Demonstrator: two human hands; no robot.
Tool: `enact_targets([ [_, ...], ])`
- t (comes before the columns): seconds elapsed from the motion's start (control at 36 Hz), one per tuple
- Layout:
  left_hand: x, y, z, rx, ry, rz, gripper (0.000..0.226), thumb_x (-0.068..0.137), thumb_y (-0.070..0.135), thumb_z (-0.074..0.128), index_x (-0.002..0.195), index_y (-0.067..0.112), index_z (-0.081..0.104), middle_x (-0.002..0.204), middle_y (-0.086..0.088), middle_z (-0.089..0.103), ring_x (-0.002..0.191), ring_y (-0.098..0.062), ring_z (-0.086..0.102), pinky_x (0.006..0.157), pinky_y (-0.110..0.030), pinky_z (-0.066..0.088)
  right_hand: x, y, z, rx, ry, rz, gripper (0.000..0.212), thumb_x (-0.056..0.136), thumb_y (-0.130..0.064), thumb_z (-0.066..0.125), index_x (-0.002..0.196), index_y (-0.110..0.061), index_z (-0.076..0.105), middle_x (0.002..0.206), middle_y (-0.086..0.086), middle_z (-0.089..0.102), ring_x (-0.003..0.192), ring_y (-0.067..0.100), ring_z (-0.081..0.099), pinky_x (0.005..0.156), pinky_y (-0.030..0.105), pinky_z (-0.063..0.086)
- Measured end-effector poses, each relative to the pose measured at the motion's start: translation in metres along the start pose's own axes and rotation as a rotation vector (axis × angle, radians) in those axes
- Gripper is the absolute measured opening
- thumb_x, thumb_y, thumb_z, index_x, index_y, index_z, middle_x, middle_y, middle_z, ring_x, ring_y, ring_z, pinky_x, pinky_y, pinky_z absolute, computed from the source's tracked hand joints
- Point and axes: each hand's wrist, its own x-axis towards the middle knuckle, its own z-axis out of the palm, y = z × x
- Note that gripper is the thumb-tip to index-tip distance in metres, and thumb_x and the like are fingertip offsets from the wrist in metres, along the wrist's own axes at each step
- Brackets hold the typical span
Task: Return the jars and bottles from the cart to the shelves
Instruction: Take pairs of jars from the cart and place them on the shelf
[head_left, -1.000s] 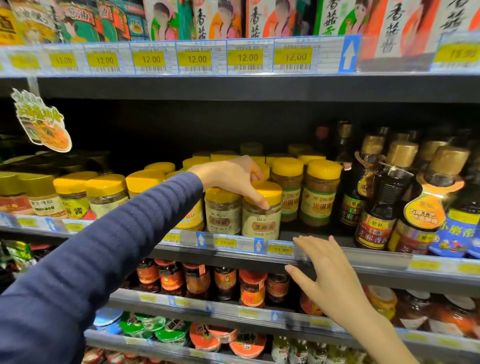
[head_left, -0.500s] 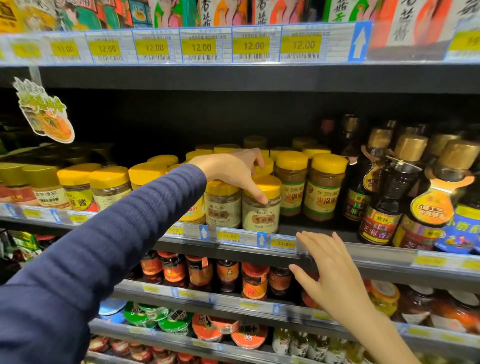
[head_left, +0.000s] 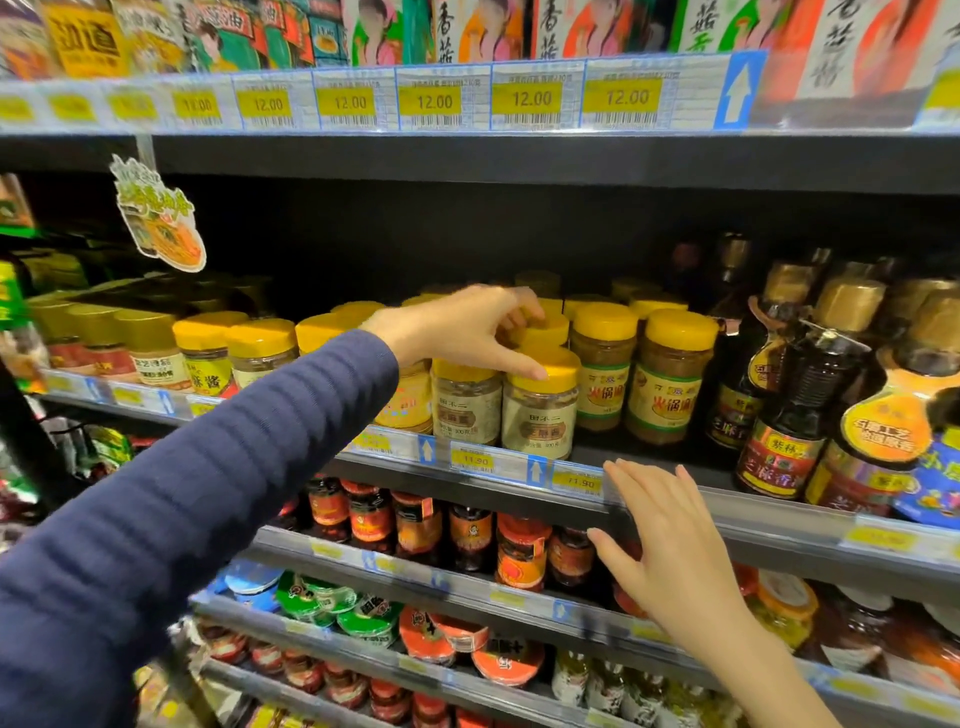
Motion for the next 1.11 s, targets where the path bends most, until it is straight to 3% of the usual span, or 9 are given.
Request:
enact_targets([
  [0.11, -0.045, -0.009, 0.0, 0.048, 0.104, 0.013, 0.057, 0.086, 0.046, 0.058, 0.136, 0.023, 0.044, 0.138, 0.003, 0.049, 0.123, -0.006, 0.045, 0.098, -0.019, 0.037, 0.003, -0.001, -0.004, 0.01, -0.066, 0.005, 0.063, 0.067, -0.027, 0.081, 0.122, -0.005, 0.06, 0.115, 0.01, 0.067, 0.108, 0.029, 0.064, 0.102, 0.051, 0.034],
  [0.25, -0.114, -0.039, 0.007, 0.137, 0.112, -0.101, 0.051, 0.093, 0.037, 0.049, 0.139, 0.016, 0.042, 0.143, -0.001, 0.046, 0.131, -0.015, 0.043, 0.099, -0.014, 0.027, 0.018, -0.017, -0.022, 0.188, -0.146, 0.019, 0.057, 0.081, -0.024, 0.068, 0.133, -0.008, 0.05, 0.133, 0.009, 0.056, 0.124, 0.029, 0.052, 0.108, 0.045, 0.034],
  [0.31, -0.144, -0.055, 0.009, 0.131, 0.081, -0.182, 0.051, 0.094, 0.037, 0.047, 0.141, 0.016, 0.04, 0.145, -0.001, 0.044, 0.133, -0.016, 0.04, 0.104, -0.02, 0.029, 0.028, -0.037, -0.026, 0.268, -0.154, -0.042, 0.053, 0.08, -0.023, 0.069, 0.129, -0.01, 0.053, 0.128, 0.009, 0.06, 0.117, 0.03, 0.057, 0.097, 0.044, 0.045],
  [0.39, -0.193, -0.081, 0.009, 0.127, 0.018, -0.338, 0.053, 0.095, 0.039, 0.044, 0.144, 0.02, 0.034, 0.148, 0.001, 0.039, 0.134, -0.015, 0.038, 0.106, -0.026, 0.032, 0.044, -0.082, -0.025, 0.335, -0.21, -0.167, 0.052, 0.082, -0.026, 0.067, 0.13, -0.013, 0.052, 0.129, 0.005, 0.059, 0.116, 0.027, 0.057, 0.092, 0.036, 0.045],
  [0.56, -0.307, -0.136, 0.003, 0.096, -0.011, -0.622, 0.053, 0.096, 0.041, 0.04, 0.145, 0.021, 0.031, 0.149, 0.002, 0.037, 0.133, -0.014, 0.039, 0.1, -0.02, 0.032, 0.081, -0.208, 0.013, 0.397, -0.477, -0.514, 0.06, 0.09, -0.037, 0.054, 0.144, -0.023, 0.032, 0.147, -0.005, 0.039, 0.132, 0.015, 0.04, 0.105, 0.025, 0.031],
  [0.69, -0.425, -0.185, -0.005, 0.105, -0.014, -0.893, 0.056, 0.094, 0.044, 0.042, 0.143, 0.018, 0.034, 0.145, -0.003, 0.043, 0.125, -0.018, 0.048, 0.098, -0.026, 0.039, 0.099, -0.337, 0.06, 0.426, -0.654, -0.678, 0.065, 0.09, -0.04, 0.053, 0.147, -0.023, 0.026, 0.151, -0.001, 0.032, 0.136, 0.018, 0.035, 0.107, 0.031, 0.032],
  [0.83, -0.541, -0.217, -0.019, 0.146, 0.006, -1.103, 0.059, 0.091, 0.049, 0.042, 0.141, 0.018, 0.038, 0.142, -0.004, 0.047, 0.126, -0.02, 0.048, 0.1, -0.028, 0.038, 0.102, -0.471, 0.089, 0.441, -0.743, -0.797, 0.066, 0.091, -0.041, 0.052, 0.147, -0.021, 0.024, 0.153, 0.003, 0.029, 0.14, 0.021, 0.029, 0.113, 0.036, 0.029],
  [0.92, -0.597, -0.228, -0.025, 0.177, 0.029, -1.202, 0.054, 0.095, 0.038, 0.045, 0.142, 0.013, 0.035, 0.146, -0.008, 0.043, 0.131, -0.021, 0.043, 0.102, -0.027, 0.034, 0.097, -0.542, 0.101, 0.453, -0.78, -0.857, 0.066, 0.092, -0.038, 0.052, 0.148, -0.021, 0.021, 0.155, 0.003, 0.025, 0.141, 0.022, 0.027, 0.113, 0.035, 0.027],
  [1.11, -0.699, -0.26, -0.025, 0.153, 0.041, -1.44, 0.062, 0.094, 0.046, 0.045, 0.145, 0.015, 0.028, 0.149, -0.006, 0.037, 0.133, -0.023, 0.04, 0.106, -0.033, 0.035, 0.078, -0.67, 0.127, 0.44, -0.826, -1.022, 0.071, 0.09, -0.037, 0.056, 0.148, -0.015, 0.02, 0.154, 0.007, 0.026, 0.142, 0.022, 0.025, 0.112, 0.032, 0.025],
])
